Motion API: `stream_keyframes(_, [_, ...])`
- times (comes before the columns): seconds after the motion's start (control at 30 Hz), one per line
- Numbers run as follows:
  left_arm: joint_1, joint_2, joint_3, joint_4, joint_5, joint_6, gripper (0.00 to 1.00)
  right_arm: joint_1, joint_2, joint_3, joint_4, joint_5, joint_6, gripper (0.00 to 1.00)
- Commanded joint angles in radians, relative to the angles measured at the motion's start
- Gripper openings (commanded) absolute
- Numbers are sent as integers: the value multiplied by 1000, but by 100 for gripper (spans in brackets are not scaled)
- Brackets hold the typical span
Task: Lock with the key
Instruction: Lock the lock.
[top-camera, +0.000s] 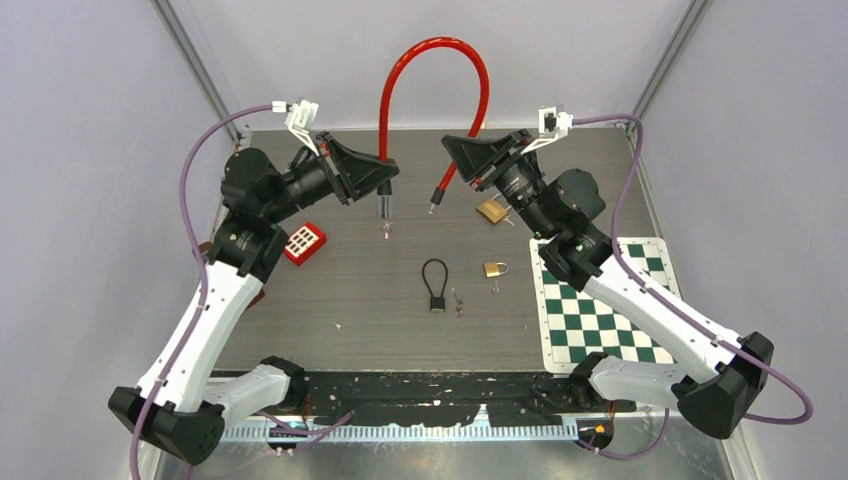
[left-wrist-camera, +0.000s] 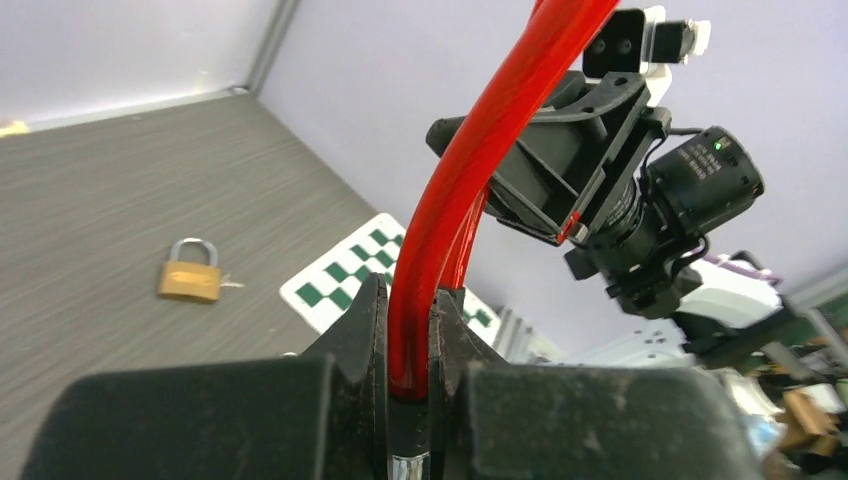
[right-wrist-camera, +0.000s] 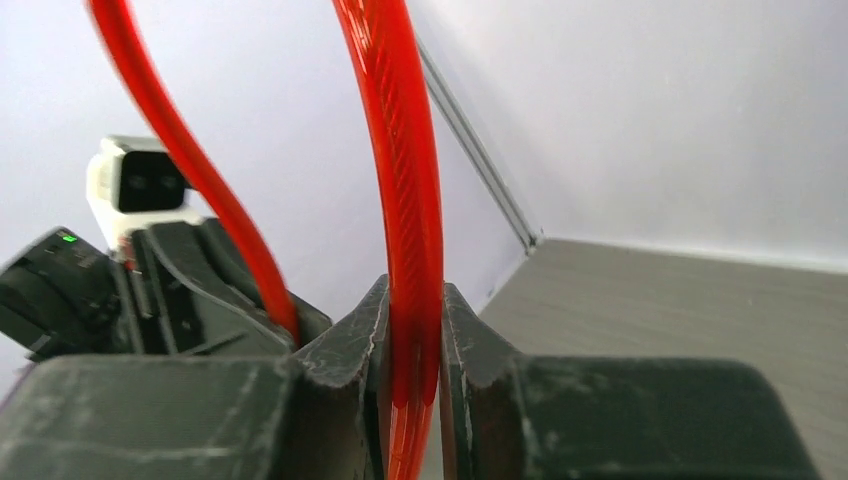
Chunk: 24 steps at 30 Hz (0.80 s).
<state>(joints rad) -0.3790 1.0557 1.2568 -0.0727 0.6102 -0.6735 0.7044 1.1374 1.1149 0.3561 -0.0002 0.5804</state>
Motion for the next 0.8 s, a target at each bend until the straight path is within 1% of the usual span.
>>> stream_keyframes(0.0, [28,38,-60,334,83,-240,0,92,-30,17,285,134,-145,5])
stream_keyframes(0.07, [30,50,-84,421,90,-310,0,138,-24,30,311,162,-213,5])
stream_keyframes(0.17, [35,70,-131,608,95,-456,0,184,-11,49,369,200,-285,5])
stream_keyframes(0.27, [36,94,-172,794,83,-608,0,192,6,68,394,204,-312,5])
stream_keyframes(0.4, [35,133,-217,1000,57,-746,0,197,11,100,410,201,-330,5])
stream_keyframes(0.6, [34,148,-246,1161,-48,-880,0,196,49,161,441,189,-335,5])
stream_keyframes(0.77, [28,139,-262,1208,-135,-912,0,197,119,214,481,145,-364,5])
